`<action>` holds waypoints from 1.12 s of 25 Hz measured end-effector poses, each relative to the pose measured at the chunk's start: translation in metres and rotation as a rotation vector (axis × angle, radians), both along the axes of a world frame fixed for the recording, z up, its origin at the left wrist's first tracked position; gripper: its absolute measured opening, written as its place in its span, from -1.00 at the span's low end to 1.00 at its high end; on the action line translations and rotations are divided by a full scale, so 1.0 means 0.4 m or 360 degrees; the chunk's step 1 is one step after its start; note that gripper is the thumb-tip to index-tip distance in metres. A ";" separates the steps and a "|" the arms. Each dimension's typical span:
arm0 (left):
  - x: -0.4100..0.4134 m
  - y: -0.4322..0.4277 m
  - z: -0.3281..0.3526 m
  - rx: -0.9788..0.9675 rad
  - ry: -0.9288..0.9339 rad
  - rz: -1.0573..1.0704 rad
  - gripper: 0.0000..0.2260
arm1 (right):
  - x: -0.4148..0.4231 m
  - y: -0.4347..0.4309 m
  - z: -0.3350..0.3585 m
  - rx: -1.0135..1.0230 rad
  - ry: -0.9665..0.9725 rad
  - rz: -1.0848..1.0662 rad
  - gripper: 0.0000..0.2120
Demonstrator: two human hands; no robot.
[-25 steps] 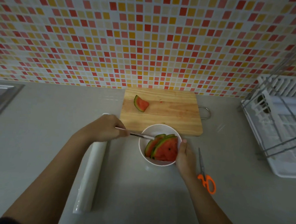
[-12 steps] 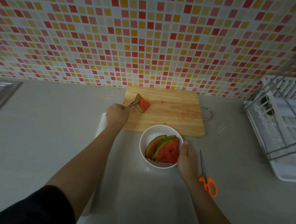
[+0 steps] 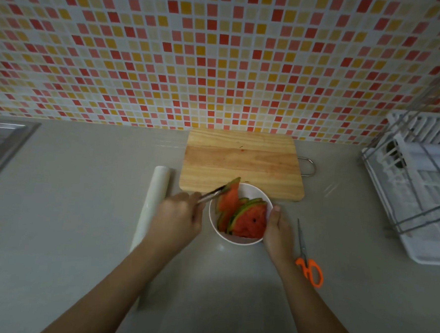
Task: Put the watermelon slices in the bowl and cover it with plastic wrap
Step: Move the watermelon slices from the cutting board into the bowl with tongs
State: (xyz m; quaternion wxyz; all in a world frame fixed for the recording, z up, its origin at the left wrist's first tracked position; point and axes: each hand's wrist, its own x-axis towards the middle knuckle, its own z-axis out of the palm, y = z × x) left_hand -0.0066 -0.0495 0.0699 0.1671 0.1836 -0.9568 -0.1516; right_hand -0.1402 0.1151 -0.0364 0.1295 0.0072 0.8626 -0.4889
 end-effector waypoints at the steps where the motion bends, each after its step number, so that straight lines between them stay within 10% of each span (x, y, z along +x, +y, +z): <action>1: -0.002 0.029 -0.009 -0.0120 -0.0048 -0.0067 -0.91 | 0.000 0.000 0.003 0.0003 0.0000 0.0003 -0.43; 18: -0.092 -0.054 -0.010 0.0689 0.0155 0.0452 -0.79 | 0.002 -0.002 0.019 -0.0013 -0.0001 0.0022 -0.52; 28: -0.356 -0.162 -0.188 0.0497 -0.0137 0.0709 -0.70 | -0.010 0.007 0.003 0.0055 -0.0028 0.0074 -0.52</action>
